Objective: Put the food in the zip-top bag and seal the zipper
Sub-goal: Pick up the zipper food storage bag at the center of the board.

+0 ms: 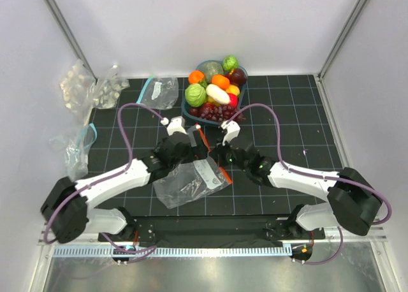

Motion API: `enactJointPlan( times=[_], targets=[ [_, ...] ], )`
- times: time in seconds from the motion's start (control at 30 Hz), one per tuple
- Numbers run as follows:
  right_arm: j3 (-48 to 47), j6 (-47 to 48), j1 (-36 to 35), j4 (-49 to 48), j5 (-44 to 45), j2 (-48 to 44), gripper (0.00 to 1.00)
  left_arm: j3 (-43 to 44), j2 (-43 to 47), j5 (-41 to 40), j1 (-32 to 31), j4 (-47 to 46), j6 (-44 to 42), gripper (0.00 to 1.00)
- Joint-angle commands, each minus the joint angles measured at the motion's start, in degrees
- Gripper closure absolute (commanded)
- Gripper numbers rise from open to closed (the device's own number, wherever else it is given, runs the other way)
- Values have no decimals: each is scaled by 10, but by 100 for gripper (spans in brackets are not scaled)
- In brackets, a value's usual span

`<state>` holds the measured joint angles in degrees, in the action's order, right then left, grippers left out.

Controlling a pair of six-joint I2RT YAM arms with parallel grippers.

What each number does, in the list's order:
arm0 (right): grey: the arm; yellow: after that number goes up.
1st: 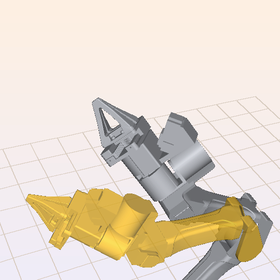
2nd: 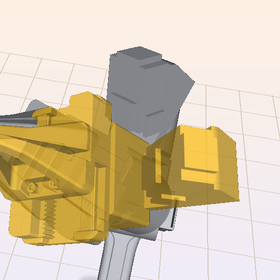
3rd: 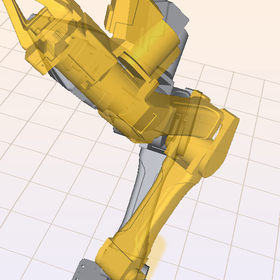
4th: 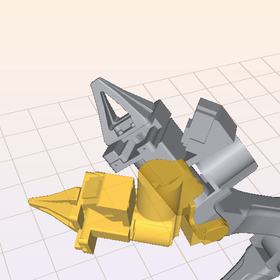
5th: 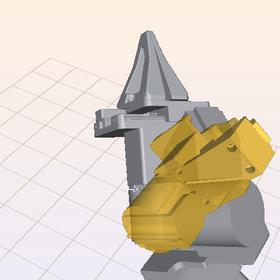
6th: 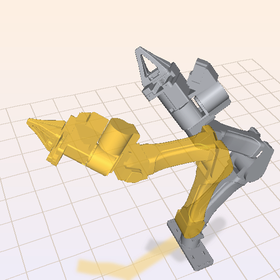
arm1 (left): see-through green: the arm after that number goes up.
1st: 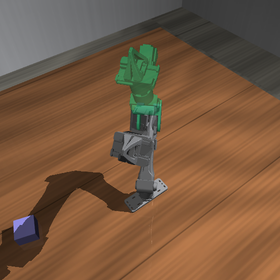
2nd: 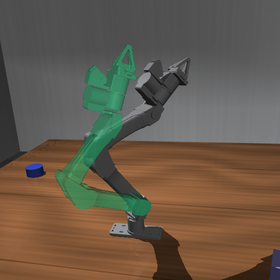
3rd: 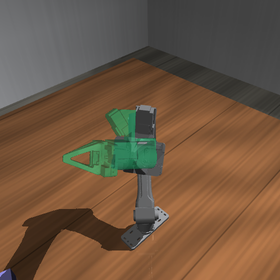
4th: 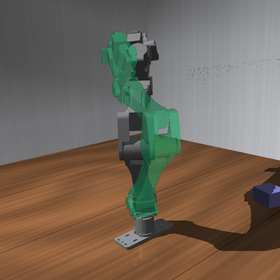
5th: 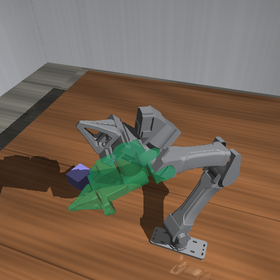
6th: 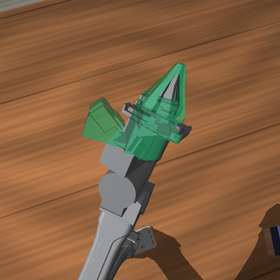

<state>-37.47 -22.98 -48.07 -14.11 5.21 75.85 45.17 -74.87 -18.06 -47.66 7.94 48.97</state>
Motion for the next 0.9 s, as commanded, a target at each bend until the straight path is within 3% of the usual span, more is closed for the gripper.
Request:
enactJointPlan(
  times=[0.0, 0.17, 0.37, 0.5, 0.67, 0.87],
  targets=[
    [-4, 30, -24, 5, 52, -17, 99, -19, 85, -33, 0, -17, -12, 0],
    [-5, 52, -56, 5, 84, -26, 99, -54, 168, -50, 0, -35, -11, 2],
    [-1, 106, -119, -7, 151, -53, 99, -41, 142, -44, 0, -30, -13, 19],
    [1, 139, -165, -22, 175, -59, 99, -38, 133, -44, 0, -28, -14, 20],
    [-13, 182, -216, -24, 249, -34, 99, -39, 132, -43, 0, -29, -13, 30],
    [-28, 184, -229, -24, 293, -6, 99, -37, 117, -29, 0, -32, -9, 37]
  ],
)
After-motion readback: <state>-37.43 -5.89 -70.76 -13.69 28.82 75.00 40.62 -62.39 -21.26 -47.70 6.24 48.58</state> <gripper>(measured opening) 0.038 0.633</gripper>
